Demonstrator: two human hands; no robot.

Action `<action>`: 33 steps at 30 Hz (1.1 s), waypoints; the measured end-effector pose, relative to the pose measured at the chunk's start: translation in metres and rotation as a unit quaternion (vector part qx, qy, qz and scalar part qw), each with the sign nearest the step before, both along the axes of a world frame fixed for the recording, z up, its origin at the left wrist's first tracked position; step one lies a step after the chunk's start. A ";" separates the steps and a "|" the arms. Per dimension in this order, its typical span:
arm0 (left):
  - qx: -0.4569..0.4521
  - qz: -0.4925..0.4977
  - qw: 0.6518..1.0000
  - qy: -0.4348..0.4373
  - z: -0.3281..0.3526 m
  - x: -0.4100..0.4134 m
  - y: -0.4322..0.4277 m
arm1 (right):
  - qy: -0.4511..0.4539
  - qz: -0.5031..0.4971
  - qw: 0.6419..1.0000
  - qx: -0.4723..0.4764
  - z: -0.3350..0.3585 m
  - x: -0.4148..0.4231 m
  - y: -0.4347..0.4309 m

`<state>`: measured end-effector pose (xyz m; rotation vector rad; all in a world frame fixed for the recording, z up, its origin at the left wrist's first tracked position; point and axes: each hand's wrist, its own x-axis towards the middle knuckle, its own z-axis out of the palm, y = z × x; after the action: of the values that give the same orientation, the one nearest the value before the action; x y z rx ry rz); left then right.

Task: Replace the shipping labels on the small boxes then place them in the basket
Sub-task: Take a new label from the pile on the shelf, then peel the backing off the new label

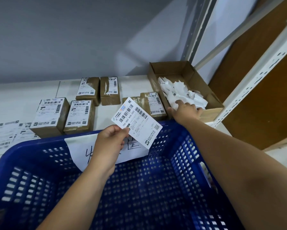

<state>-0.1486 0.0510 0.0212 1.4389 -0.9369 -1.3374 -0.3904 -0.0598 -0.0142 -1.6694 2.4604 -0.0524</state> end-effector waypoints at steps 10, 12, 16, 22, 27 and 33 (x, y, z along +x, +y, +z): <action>-0.060 -0.019 0.997 -0.036 0.022 -0.001 -0.001 | -0.464 0.021 0.856 -0.227 0.048 0.057 0.036; -0.067 -0.021 0.996 -0.053 0.026 0.001 -0.005 | -0.550 0.051 0.821 -0.143 0.060 0.067 0.045; -0.072 -0.015 0.995 -0.071 0.036 0.004 -0.017 | -0.579 0.109 0.805 -0.071 0.065 0.078 0.052; -0.053 -0.030 0.995 -0.076 0.038 0.009 -0.044 | -0.595 0.076 0.795 -0.091 0.059 0.081 0.050; -0.031 0.056 0.996 -0.060 0.022 0.013 -0.069 | -0.653 -0.035 0.749 -0.110 0.047 0.076 0.040; 0.109 0.061 0.992 -0.020 -0.015 0.009 -0.087 | -0.760 -0.230 0.601 -0.090 0.034 0.063 0.033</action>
<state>-0.1392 -0.0357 0.0058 1.6668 -0.7327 -1.3549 -0.3278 -0.0270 0.0200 -0.3243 1.2845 -1.2152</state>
